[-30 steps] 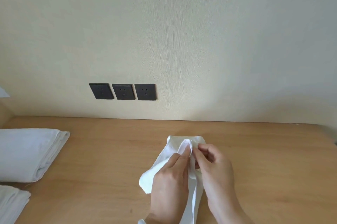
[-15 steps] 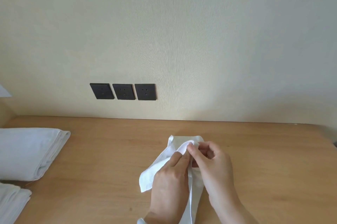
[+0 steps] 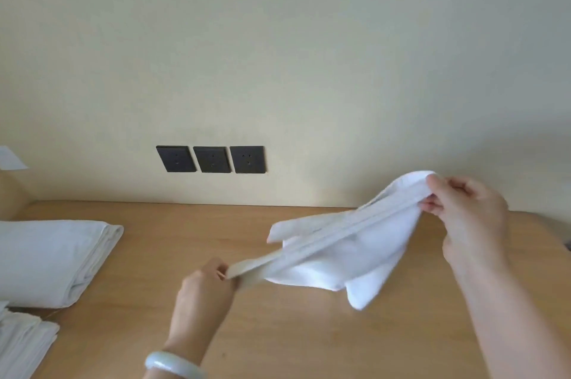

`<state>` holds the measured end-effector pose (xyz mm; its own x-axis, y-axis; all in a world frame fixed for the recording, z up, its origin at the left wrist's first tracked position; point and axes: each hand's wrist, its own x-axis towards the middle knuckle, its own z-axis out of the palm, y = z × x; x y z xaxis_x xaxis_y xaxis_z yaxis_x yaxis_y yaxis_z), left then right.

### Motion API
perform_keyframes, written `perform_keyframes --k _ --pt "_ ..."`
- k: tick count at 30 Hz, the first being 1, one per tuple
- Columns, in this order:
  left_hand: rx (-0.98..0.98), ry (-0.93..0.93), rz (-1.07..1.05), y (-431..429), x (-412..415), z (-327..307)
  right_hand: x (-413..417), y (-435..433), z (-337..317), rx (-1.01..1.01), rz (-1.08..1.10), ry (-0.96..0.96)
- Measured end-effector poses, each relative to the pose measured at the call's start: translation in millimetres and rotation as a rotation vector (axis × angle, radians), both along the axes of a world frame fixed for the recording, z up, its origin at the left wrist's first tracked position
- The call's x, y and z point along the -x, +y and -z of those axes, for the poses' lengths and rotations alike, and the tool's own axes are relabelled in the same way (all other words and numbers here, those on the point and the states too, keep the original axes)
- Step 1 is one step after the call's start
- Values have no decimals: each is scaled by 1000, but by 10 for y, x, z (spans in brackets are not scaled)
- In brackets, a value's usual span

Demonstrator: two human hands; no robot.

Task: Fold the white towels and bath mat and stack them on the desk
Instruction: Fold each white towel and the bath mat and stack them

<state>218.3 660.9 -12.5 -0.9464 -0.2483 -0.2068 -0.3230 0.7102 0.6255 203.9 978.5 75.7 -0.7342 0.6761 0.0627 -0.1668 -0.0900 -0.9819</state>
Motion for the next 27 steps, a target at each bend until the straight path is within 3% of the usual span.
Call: perform_keyframes --k 3,6,8,11,14,16,21,27 --pt "-619 -52 -155 -17 220 -463 83 99 -38 -96 -19 -56" --pt "-924 192 -159 10 370 -1046 138 134 -260 -83 -61 -5" --pt "-915 331 -109 12 464 -1388 156 191 -424 -5 -97 47" --pt "-790 395 -46 -34 513 -1714 108 299 -591 100 -227 108" --pt "-726 452 -7 -139 566 -1897 49 398 -673 40 -315 99" --pt "-713 419 -5 -184 652 -1901 72 399 -609 -43 -326 26" --pt "-766 103 -53 -139 981 -1625 366 341 -263 -89 -327 -138" --pt "-880 249 -14 -209 1354 -1841 541 417 -480 -98 -352 28"
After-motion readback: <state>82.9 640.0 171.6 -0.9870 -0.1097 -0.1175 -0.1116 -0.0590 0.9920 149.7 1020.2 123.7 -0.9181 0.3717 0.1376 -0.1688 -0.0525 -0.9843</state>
